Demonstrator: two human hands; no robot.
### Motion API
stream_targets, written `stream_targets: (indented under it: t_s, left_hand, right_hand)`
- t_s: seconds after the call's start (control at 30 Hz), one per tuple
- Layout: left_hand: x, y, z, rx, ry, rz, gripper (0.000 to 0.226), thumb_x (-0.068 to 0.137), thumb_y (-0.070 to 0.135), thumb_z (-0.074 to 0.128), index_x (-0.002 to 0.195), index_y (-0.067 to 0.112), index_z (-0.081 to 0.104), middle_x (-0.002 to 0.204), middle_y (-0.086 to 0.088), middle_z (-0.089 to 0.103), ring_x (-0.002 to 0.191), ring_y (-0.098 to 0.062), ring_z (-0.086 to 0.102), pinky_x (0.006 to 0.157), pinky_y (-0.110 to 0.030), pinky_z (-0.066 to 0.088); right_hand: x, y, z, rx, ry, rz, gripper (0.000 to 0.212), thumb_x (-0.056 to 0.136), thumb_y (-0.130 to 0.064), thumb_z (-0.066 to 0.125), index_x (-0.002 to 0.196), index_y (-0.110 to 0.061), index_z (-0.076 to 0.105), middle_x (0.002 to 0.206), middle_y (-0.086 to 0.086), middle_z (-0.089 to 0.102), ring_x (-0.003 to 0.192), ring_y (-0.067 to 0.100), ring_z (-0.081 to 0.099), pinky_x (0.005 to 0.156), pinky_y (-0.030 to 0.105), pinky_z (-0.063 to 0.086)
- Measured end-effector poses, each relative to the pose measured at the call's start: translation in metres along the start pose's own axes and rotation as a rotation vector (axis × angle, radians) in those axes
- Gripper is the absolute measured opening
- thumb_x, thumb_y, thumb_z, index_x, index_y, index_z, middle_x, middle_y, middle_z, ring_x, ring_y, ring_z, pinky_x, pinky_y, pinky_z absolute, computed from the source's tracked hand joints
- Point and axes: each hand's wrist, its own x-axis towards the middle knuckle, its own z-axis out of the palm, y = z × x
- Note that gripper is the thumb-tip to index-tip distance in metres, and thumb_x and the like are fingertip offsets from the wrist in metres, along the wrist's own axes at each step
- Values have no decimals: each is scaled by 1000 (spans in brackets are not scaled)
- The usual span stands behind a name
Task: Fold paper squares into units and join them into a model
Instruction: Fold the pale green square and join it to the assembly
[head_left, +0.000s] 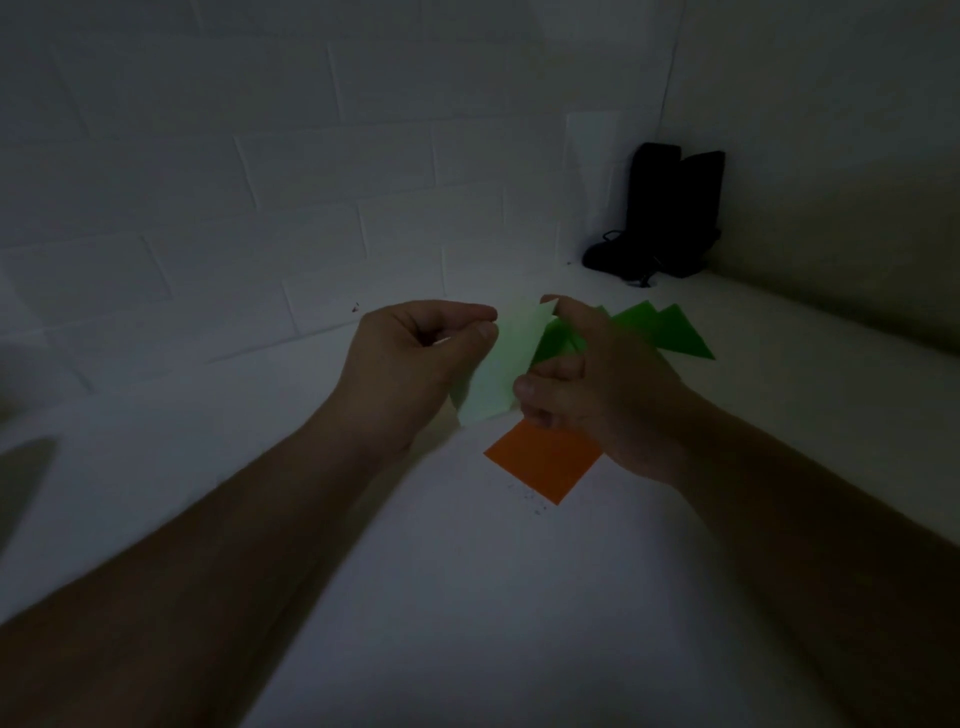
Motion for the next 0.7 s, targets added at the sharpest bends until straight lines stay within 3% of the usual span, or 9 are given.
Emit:
stream_targets:
  t_s: [0.1, 0.23, 0.37, 0.47, 0.57, 0.63, 0.7]
  left_hand:
    - [0, -2, -1, 3, 9, 6, 9, 85, 17, 78, 93, 21, 82, 99, -6, 79, 99, -27, 74, 90, -51, 61]
    - [1, -3, 0, 18, 14, 8, 9, 89, 14, 78, 96, 19, 81, 97, -4, 79, 96, -23, 75, 84, -44, 61]
    - [-3, 0, 5, 14, 24, -4, 10, 91, 10, 75, 99, 13, 78, 92, -5, 79, 89, -20, 76, 77, -35, 62]
    - [-3, -1, 6, 29, 38, 1, 9, 90, 11, 76, 97, 16, 79, 93, -4, 79, 91, -21, 76, 80, -37, 62]
    - [-4, 1, 5, 65, 30, 12, 10, 91, 13, 76, 97, 20, 80, 96, 0, 79, 93, -17, 75, 83, -37, 62]
    - [-7, 1, 4, 190, -4, 39, 11, 92, 17, 75, 95, 27, 81, 91, 10, 79, 85, -6, 74, 75, -25, 60]
    - [-12, 0, 4, 401, -77, 103, 13, 92, 23, 75, 95, 34, 81, 79, 21, 74, 69, 1, 66, 64, -15, 52]
  right_hand:
    - [-1, 2, 2, -89, -6, -14, 95, 84, 4, 77, 157, -23, 23, 100, 15, 77, 93, 25, 76, 78, 40, 64]
    - [-2, 0, 4, -93, -24, -36, 82, 84, 7, 74, 148, -23, 34, 94, 21, 76, 94, 42, 71, 80, 52, 61]
    - [-2, 0, 2, -76, -82, -48, 74, 89, 11, 66, 146, -23, 32, 86, 26, 72, 71, 31, 66, 66, 37, 57]
    - [0, 4, 1, -78, -73, -8, 91, 90, 8, 67, 157, -28, 17, 87, 22, 74, 75, 29, 70, 69, 33, 59]
    - [4, 2, -7, -15, 11, 57, 108, 85, 0, 75, 159, -37, 7, 92, 5, 79, 89, 23, 76, 76, 38, 63]
    - [8, -3, -16, -51, 122, 8, 98, 85, -7, 76, 158, -36, 16, 103, 7, 77, 92, 20, 76, 79, 40, 63]
    - [8, -7, -22, -268, 181, -104, 82, 87, -12, 76, 154, -31, 31, 110, 5, 73, 91, 11, 73, 74, 28, 61]
